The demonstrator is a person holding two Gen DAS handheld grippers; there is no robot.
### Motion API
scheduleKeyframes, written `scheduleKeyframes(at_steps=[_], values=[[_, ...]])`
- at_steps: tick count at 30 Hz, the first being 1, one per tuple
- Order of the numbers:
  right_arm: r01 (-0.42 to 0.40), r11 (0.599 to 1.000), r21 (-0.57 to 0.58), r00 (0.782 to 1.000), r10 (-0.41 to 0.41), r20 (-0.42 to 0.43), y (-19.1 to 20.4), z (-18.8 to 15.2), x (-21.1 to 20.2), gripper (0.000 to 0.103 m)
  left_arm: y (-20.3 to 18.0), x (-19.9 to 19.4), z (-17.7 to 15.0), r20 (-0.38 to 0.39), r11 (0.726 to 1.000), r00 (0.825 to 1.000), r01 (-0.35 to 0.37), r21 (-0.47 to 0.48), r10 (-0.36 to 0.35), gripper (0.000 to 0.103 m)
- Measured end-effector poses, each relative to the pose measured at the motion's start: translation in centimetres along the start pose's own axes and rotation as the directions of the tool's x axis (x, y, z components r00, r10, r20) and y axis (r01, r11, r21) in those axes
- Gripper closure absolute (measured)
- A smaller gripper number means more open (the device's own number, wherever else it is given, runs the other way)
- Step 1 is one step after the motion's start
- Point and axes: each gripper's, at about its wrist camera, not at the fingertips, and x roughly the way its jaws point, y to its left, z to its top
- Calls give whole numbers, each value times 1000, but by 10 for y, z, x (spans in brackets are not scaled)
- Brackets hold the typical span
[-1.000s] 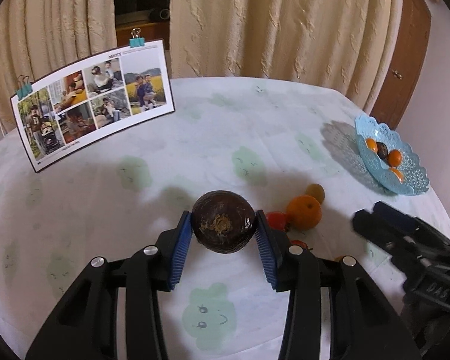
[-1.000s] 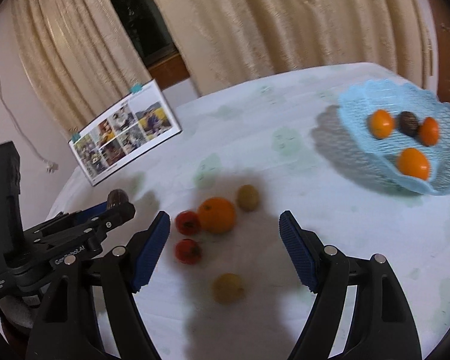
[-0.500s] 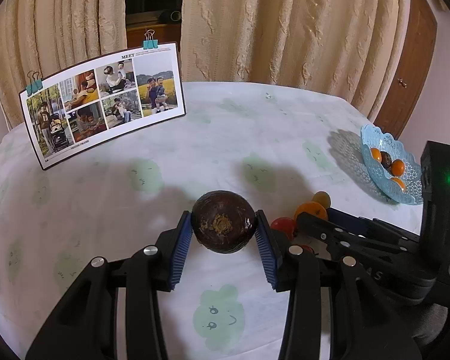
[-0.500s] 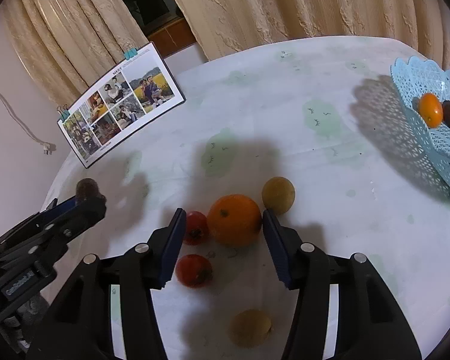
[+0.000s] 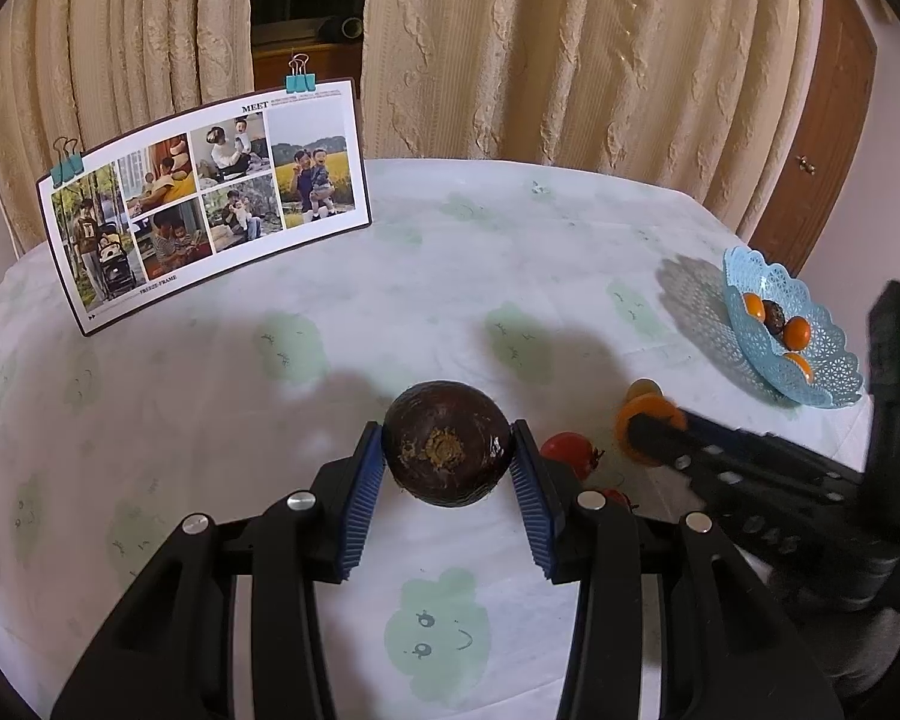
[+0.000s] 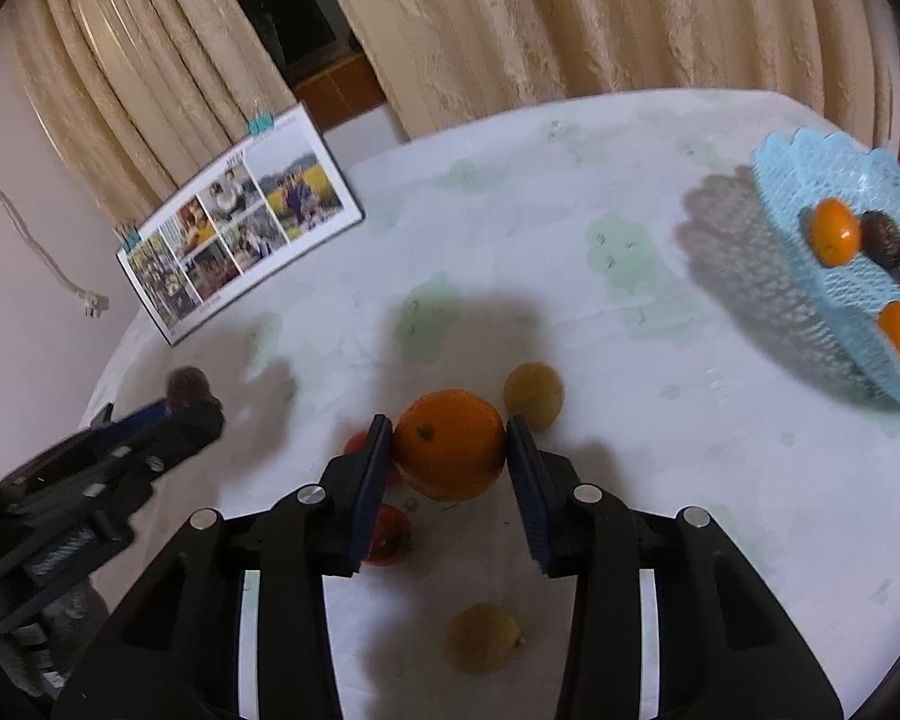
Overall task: Organize fruits
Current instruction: 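Release the orange into the basket with the right tool while left holds brown fruit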
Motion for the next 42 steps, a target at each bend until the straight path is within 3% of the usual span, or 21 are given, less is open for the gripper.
scheduleKeyframes(at_steps=[9,17,23,31,34,38,42], values=[[83,995,50,985,-89,145,-33,9,-54,62,-6,-1,-2,2,1000,1000,8,16,-8,60],[220,959,180,937,-259,235,-100,15,-102,62,-12,-1,-2,3,999,1000,11,31,-11,60],[305,918,255,896,-367,250,-144,14,-119,62,-17,1,-3,-3,999,1000,9,40,-9,60],[341,890,302,873,-419,250,-177,13,-122,62,-32,0,-2,-8,998,1000,23,52,-23,60],[334,886,320,863,-424,273,-182,10,-127,51,-40,0,0,-11,998,1000,28,60,-27,60],[344,873,347,837,-452,308,-187,6,-135,50,-51,0,3,-9,997,999,31,77,-31,60],[365,843,394,786,-506,355,-192,-3,-147,43,-71,1,9,-3,994,999,44,104,-44,60]])
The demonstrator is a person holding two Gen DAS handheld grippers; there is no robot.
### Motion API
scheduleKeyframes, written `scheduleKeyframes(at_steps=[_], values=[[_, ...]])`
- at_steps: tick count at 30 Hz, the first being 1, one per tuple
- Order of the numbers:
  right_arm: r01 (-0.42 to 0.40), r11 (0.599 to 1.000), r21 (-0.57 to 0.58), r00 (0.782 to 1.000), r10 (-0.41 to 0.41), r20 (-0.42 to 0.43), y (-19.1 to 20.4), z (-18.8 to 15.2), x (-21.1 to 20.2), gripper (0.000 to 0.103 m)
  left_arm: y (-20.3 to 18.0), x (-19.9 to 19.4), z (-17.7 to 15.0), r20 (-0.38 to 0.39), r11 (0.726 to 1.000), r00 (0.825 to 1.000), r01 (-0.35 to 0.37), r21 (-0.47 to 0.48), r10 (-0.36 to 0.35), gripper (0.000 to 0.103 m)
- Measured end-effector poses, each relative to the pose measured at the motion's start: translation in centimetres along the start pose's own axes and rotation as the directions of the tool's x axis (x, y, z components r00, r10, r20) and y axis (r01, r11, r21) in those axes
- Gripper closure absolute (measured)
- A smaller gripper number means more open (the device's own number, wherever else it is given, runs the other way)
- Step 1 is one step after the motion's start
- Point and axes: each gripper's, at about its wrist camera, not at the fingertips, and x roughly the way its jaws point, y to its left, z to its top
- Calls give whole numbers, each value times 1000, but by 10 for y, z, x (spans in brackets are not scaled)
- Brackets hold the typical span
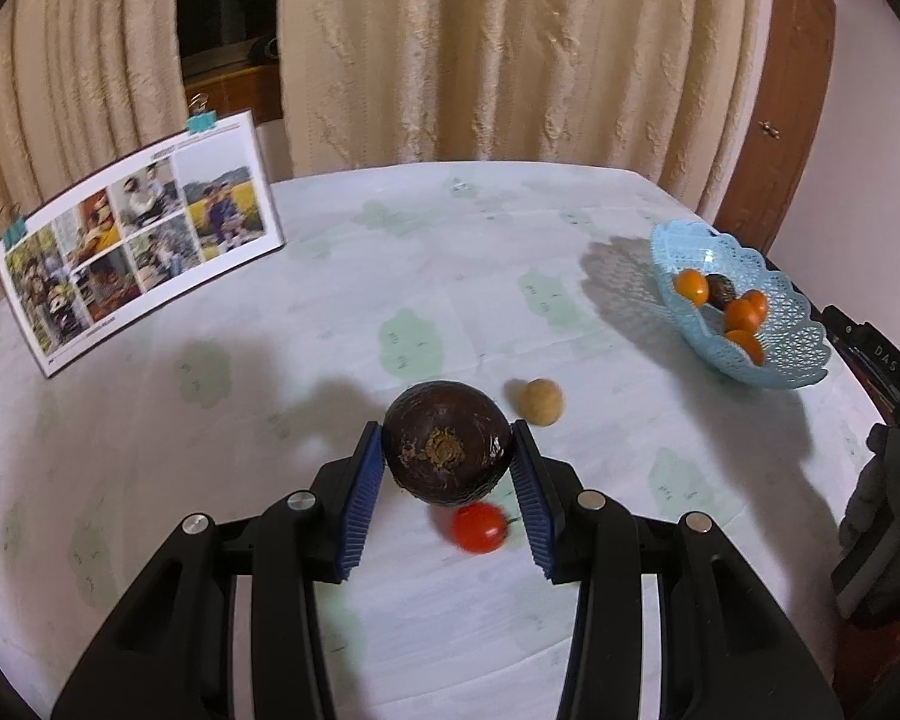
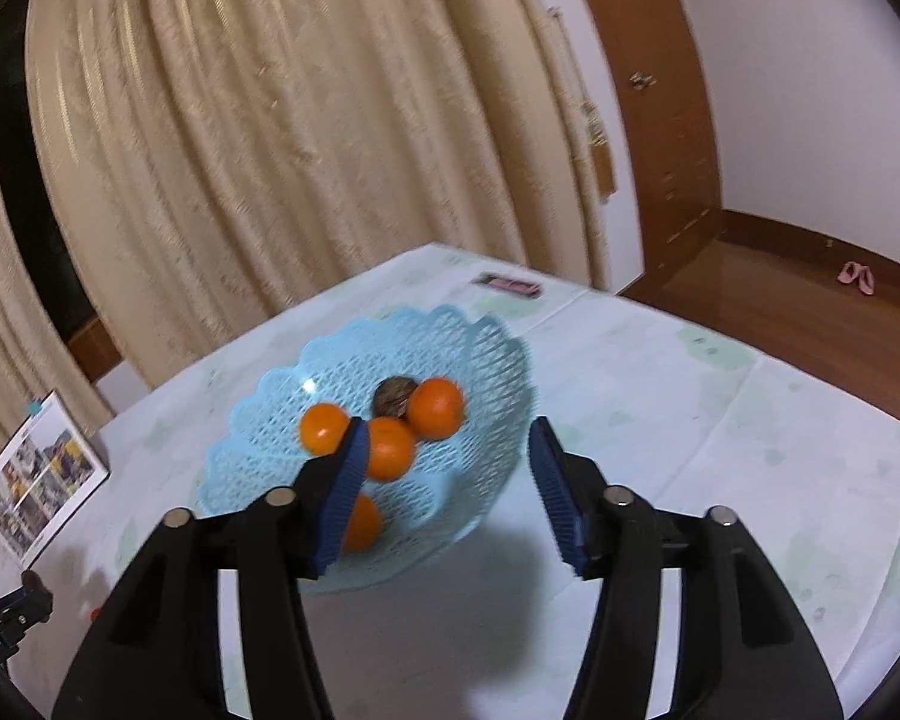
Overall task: Organize fruits
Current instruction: 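Release the orange into the basket with the right tool while left holds brown fruit, then lower the dark brown fruit into the blue basket and open the left tool, then move the left tool to the larger red tomato and close on it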
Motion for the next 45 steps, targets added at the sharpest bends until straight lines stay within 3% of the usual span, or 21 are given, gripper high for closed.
scheduleKeyframes(at_steps=[5,17,26,28,31,34,42,45], values=[[26,999,35,998,-28,54,-10,-4,-5,36,-30,6,14,-2,998,999,37,41,-37,60],[1,997,73,998,-5,61,-18,-10,-8,34,-119,37,51,-18,978,989,145,151,-144,60],[-12,996,84,997,5,81,-21,-10,-12,30,-164,72,69,-59,964,986,163,209,-154,60],[-15,996,89,997,8,83,-22,-9,-13,30,-169,74,71,-57,962,986,164,220,-155,60],[-19,995,94,997,12,82,-23,-9,-13,30,-175,73,72,-45,960,986,165,225,-159,44],[-21,995,95,997,14,82,-23,-9,-13,30,-172,71,75,-34,963,987,162,217,-158,41],[-17,995,95,996,9,83,-24,-9,-14,30,-145,54,80,-15,975,992,130,178,-129,22],[-14,995,96,996,6,85,-24,-9,-14,30,-128,44,81,3,980,993,113,161,-115,21]])
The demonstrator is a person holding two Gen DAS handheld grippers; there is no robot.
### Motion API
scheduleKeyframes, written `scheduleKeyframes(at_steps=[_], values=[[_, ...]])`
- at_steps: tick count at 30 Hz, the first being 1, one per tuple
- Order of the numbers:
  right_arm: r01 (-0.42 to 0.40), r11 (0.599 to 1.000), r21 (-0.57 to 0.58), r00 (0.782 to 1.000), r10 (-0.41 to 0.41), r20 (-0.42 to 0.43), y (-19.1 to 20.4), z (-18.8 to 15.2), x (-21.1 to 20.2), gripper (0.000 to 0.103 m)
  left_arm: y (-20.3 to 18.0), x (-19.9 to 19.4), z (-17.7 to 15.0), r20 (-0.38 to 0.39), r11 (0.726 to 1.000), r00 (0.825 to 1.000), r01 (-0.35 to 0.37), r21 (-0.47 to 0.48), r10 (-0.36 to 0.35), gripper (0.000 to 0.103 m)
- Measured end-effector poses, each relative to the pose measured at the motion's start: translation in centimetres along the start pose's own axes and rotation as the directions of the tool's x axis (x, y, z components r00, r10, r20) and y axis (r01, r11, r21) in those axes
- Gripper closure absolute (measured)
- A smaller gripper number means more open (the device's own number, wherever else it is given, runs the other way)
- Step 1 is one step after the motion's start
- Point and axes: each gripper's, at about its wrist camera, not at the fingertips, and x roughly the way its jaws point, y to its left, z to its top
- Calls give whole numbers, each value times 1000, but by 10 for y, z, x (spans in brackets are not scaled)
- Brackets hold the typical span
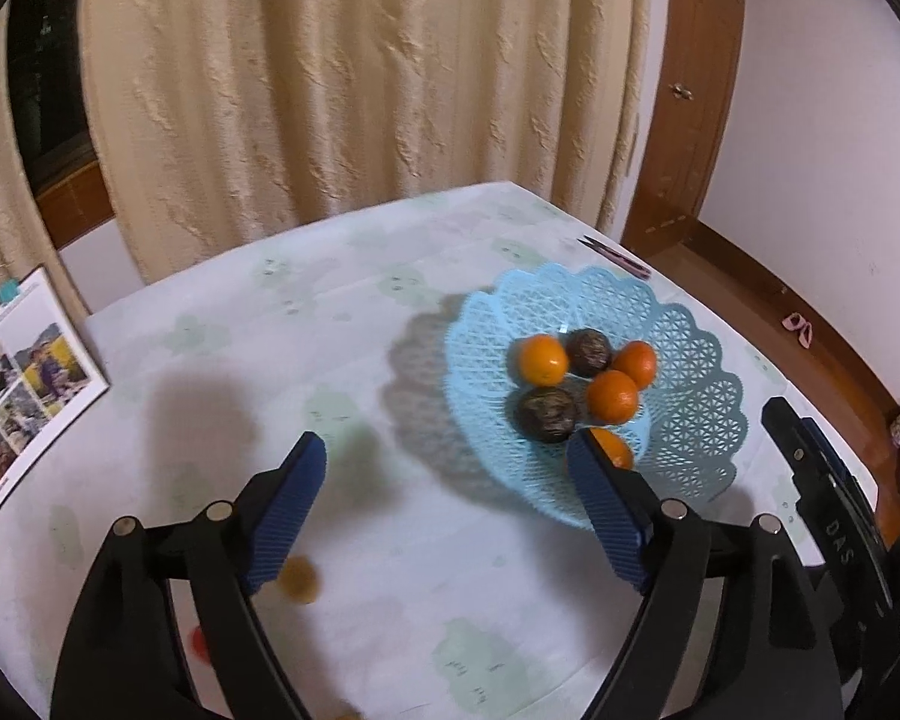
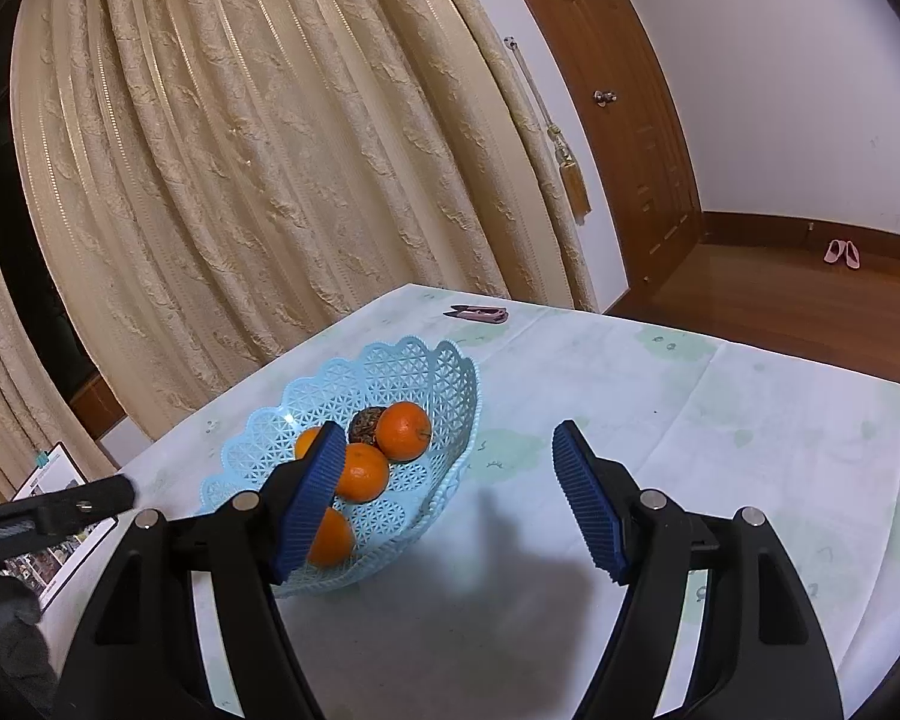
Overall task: Organize fruits
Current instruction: 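Move the left tool to the larger red tomato and close on it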
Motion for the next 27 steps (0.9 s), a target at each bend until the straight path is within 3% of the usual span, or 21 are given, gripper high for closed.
scheduleKeyframes(at_steps=[15,19,27], values=[[28,999,-26,1000,-28,2,2,-3,0,30,104,-58,-33,40,976,990,-126,-175,135,19],[41,998,-48,999,-40,5,6,-4,0,30,124,-57,-53,5,964,988,-151,-218,156,19],[63,995,-76,998,-62,19,11,-5,-2,30,138,-30,-92,-111,951,985,-160,-265,134,23]])
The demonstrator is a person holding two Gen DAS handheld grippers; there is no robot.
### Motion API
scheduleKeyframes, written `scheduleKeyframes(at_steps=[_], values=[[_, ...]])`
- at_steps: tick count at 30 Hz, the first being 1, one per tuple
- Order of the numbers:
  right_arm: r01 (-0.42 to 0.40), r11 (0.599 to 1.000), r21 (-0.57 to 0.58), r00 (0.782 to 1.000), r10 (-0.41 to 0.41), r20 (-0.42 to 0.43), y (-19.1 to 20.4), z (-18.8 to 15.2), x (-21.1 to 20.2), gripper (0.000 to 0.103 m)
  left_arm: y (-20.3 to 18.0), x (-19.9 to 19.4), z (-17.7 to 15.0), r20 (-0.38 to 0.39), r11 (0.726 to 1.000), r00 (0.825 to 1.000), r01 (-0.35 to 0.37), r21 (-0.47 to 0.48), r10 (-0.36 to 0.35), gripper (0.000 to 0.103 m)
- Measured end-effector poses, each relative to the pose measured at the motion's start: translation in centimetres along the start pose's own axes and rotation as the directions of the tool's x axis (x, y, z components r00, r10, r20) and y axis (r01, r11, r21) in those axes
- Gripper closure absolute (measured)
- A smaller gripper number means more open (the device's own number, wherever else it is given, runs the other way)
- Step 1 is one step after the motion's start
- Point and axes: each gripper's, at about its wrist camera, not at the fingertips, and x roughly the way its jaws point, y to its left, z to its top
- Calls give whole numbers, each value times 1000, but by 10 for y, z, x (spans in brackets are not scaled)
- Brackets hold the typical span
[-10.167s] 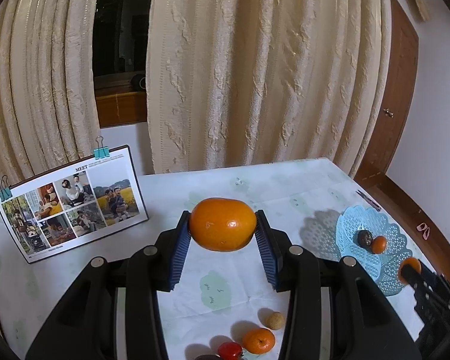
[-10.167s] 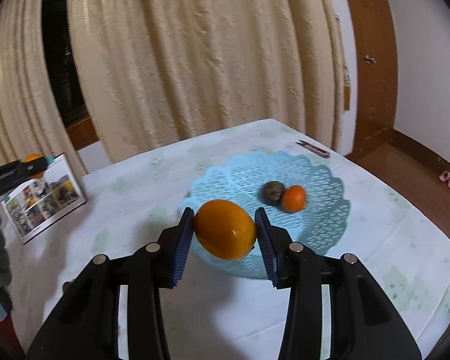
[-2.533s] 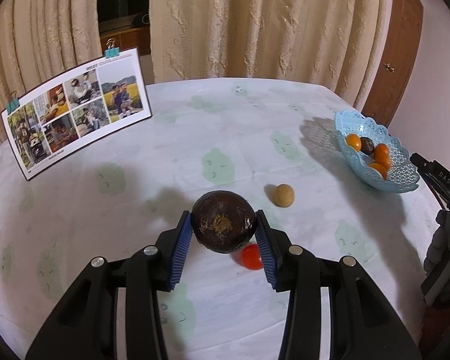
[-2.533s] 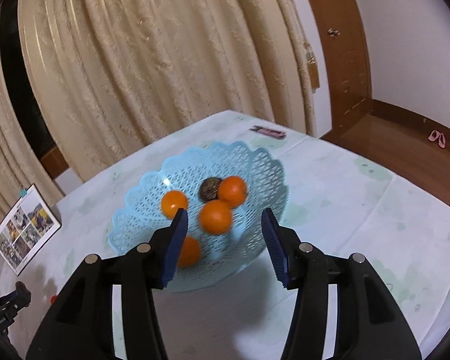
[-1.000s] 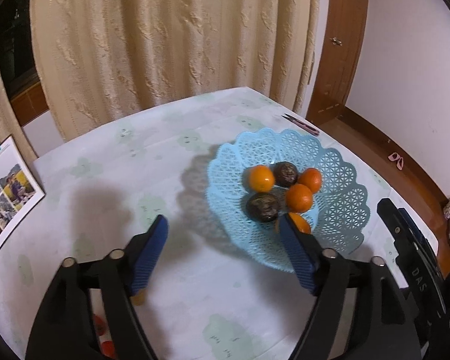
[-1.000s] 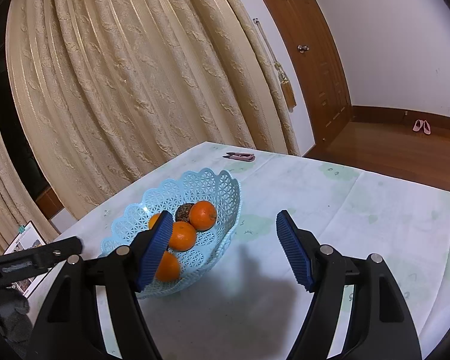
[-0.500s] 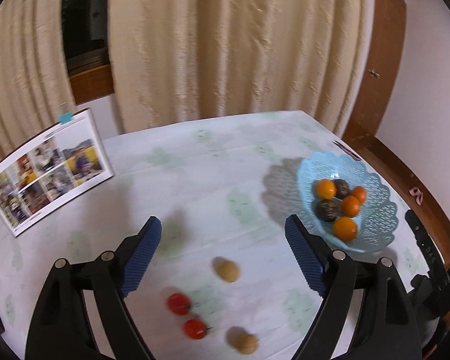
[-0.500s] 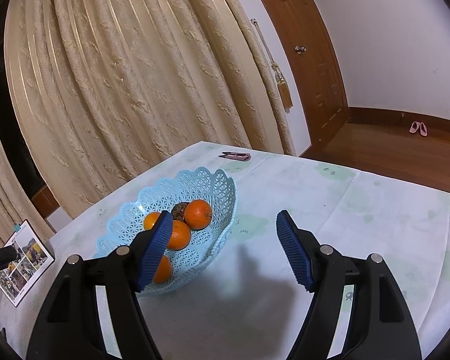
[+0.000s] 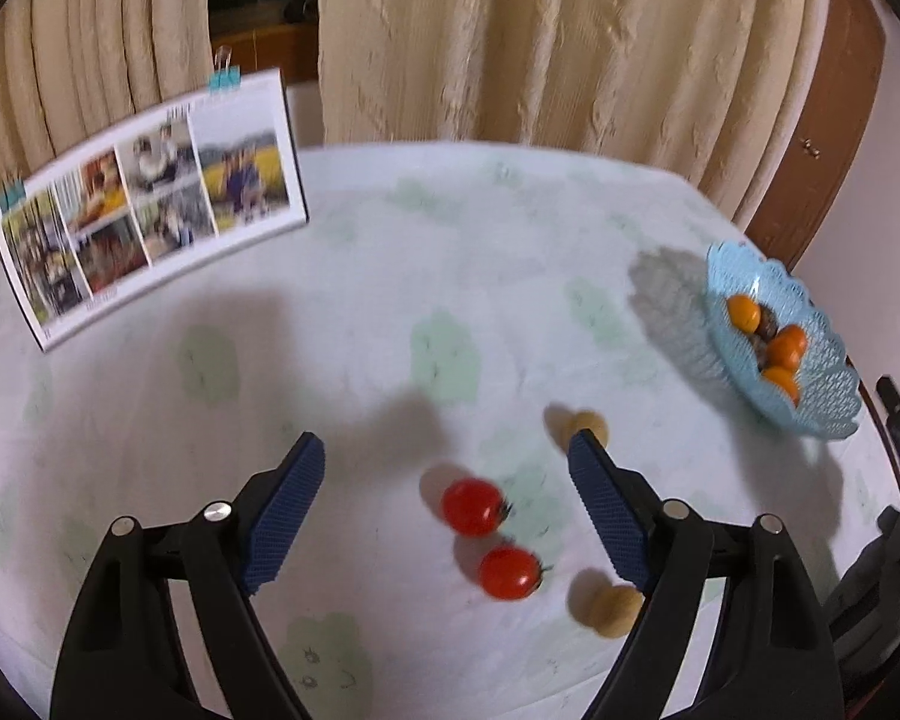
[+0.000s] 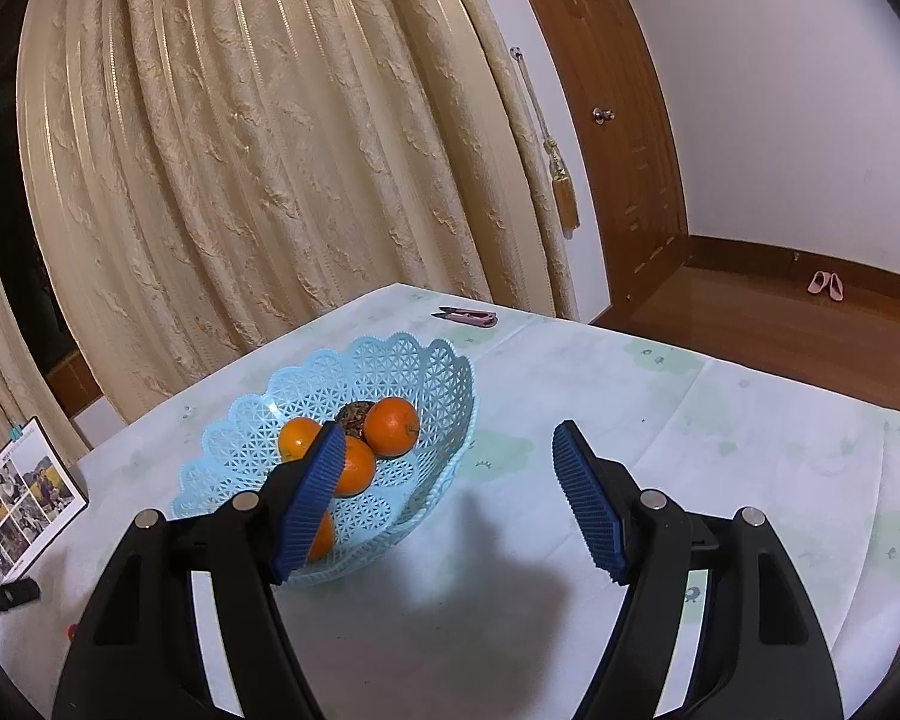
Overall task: Organize fruits
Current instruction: 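Move the left tool to the larger red tomato and close on it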
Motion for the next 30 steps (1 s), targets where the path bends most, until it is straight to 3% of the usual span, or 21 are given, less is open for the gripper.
scheduleKeyframes(at_steps=[14,21,30], values=[[-13,998,-67,1000,13,7,14,-5,-10,30,-7,36,-22,-110,1000,994,24,2,-24,48],[-74,992,-100,997,73,-11,30,-12,-20,30,-8,43,-23,-117,999,993,32,10,-31,54],[-191,968,-162,981,181,-71,64,-25,-34,30,-4,43,-22,-110,998,992,62,4,-61,72]])
